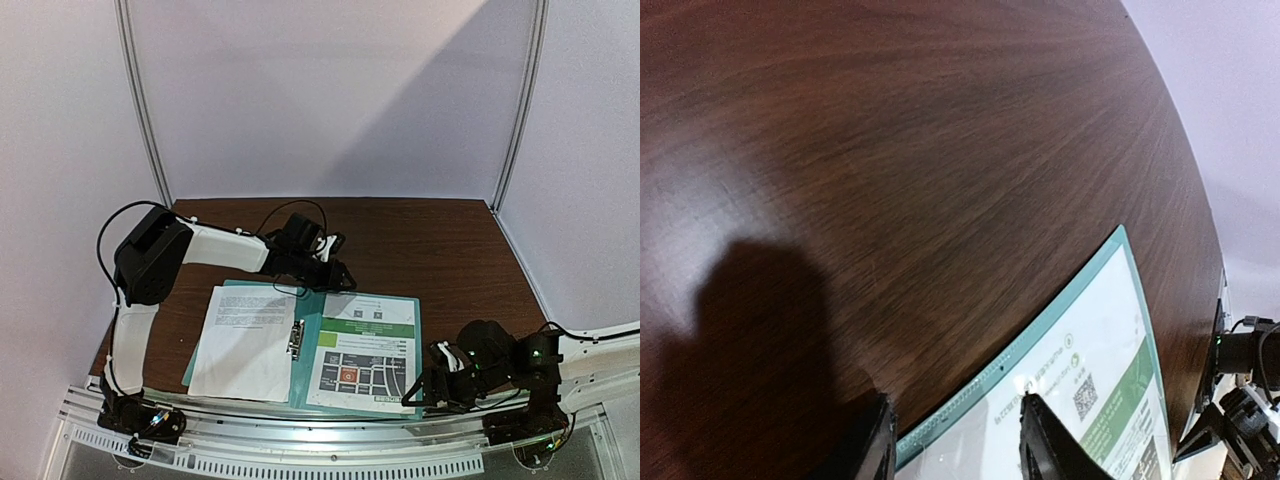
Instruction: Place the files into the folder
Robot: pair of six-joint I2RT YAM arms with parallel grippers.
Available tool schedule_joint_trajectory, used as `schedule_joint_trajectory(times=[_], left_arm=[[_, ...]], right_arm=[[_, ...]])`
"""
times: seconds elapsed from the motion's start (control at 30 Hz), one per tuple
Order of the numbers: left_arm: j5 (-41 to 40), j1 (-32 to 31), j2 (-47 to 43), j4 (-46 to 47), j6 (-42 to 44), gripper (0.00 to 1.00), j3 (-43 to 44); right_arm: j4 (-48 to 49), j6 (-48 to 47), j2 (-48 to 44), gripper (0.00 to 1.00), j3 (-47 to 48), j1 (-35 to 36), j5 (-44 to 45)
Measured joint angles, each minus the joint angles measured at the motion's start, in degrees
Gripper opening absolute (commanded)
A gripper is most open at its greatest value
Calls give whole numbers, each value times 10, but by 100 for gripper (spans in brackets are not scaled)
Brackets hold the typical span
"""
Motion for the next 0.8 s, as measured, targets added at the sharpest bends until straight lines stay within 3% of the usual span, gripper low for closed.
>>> schedule_joint_trajectory(times=[0.13, 0.43, 0.7, 0.8], left_arm=[[0, 0, 0, 5, 0, 42, -6], [0, 0, -19, 9, -4, 42, -22], [0, 0, -21, 10, -5, 42, -23], [0, 0, -24, 10, -6, 42, -24]], right_arm=[[33, 13, 8, 75, -14, 14, 12], [78, 34, 13, 47, -30, 23, 44], [86, 42, -2, 1, -36, 24, 74], [90, 43, -12, 0, -38, 23, 92]])
